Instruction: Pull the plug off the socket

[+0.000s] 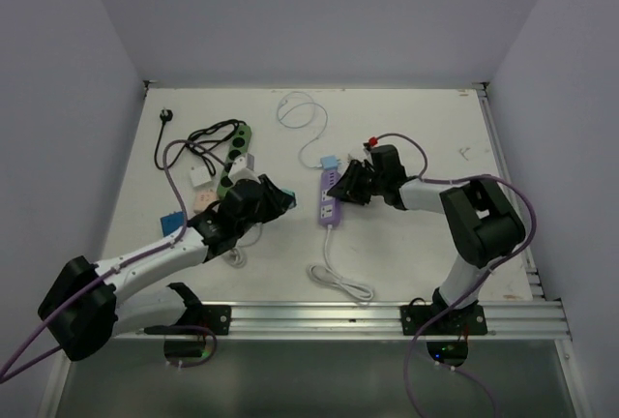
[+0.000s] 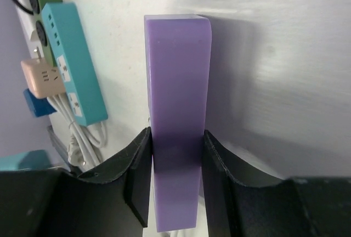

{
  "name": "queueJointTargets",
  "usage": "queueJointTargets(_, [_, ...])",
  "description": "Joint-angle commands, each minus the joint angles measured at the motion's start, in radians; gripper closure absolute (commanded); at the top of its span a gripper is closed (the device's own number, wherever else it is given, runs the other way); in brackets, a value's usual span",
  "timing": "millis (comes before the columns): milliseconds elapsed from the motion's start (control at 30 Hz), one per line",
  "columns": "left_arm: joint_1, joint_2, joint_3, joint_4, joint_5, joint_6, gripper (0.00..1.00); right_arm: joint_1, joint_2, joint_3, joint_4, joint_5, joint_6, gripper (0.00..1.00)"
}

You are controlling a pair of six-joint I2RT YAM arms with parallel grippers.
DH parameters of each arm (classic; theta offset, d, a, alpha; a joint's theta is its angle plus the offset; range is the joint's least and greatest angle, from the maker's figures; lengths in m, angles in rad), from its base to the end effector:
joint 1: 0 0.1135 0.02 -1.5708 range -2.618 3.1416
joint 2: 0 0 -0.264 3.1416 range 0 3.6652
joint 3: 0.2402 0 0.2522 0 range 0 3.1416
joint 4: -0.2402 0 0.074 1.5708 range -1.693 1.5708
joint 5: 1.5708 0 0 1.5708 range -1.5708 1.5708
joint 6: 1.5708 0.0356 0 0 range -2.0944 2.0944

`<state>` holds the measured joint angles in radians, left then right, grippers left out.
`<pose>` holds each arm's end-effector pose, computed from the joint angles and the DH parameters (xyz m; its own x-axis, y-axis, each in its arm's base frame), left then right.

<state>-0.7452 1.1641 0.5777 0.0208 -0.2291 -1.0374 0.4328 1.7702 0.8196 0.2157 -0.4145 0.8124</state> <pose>0.1852 -0.1599 0.2121 -0.6476 -0.5435 -0.5341 -0.0750 0.7430 -0.6651 0.3050 0.1567 0.1363 -0.8942 0.3188 -0.3142 -0.0087 0.6894 0.7243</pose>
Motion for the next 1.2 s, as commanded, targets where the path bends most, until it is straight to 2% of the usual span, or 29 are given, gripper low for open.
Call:
queueJointTargets(0, [0.013,-0.081,-0.004,0.007,-0.09,0.035,1.0,-0.06,-0.011,-0.054,-0.213,0.197,-0.122,1.0])
queueJointTargets(133, [0.029,-0.028,0.057,-0.077,-0.098,0.121,1.0,-0.106,-0.044,-0.079,-0.24,0.212,-0.133,1.0])
queueJointTargets(267, [0.03,0.098,0.097,-0.065,-0.061,0.181,0.98,-0.181,-0.08,-0.108,-0.245,0.206,-0.13,1.0])
queueJointTargets(400, [0.04,0.21,0.128,0.019,0.006,0.207,0.95,-0.213,-0.11,-0.128,-0.245,0.174,-0.144,0.81])
queueJointTargets(433, [0.041,0.235,0.135,0.048,0.019,0.209,0.94,-0.216,-0.124,-0.132,-0.245,0.166,-0.15,0.7])
queueJointTargets(500, [0.041,0.301,0.166,0.067,0.048,0.218,0.94,-0.221,-0.135,-0.137,-0.24,0.137,-0.157,0.61])
queueJointTargets(533, [0.043,0.319,0.177,0.082,0.056,0.221,0.93,-0.223,-0.146,-0.137,-0.243,0.123,-0.171,0.52])
queueJointTargets(633, [0.05,0.385,0.214,0.102,0.076,0.226,0.88,-0.224,-0.166,-0.134,-0.256,0.082,-0.193,0.4])
queueJointTargets(700, [0.056,0.413,0.22,0.132,0.093,0.226,0.85,-0.226,-0.201,-0.137,-0.272,0.077,-0.2,0.29])
queueJointTargets(767, [0.069,0.431,0.217,0.148,0.103,0.221,0.79,-0.224,-0.244,-0.138,-0.288,0.08,-0.211,0.2])
queueJointTargets(800, [0.075,0.436,0.217,0.146,0.106,0.218,0.76,-0.224,-0.259,-0.135,-0.312,0.082,-0.219,0.2])
queueJointTargets(900, [0.089,0.44,0.202,0.134,0.106,0.206,0.58,-0.224,-0.336,-0.125,-0.38,0.101,-0.229,0.15])
queueJointTargets(933, [0.092,0.436,0.194,0.134,0.105,0.201,0.47,-0.224,-0.356,-0.12,-0.397,0.111,-0.237,0.14])
queueJointTargets(1100, [0.092,0.381,0.156,0.101,0.076,0.194,0.23,-0.224,-0.521,-0.063,-0.55,0.207,-0.274,0.01])
queueJointTargets(1167, [0.093,0.349,0.159,0.079,0.059,0.203,0.13,-0.224,-0.569,-0.025,-0.616,0.252,-0.283,0.01])
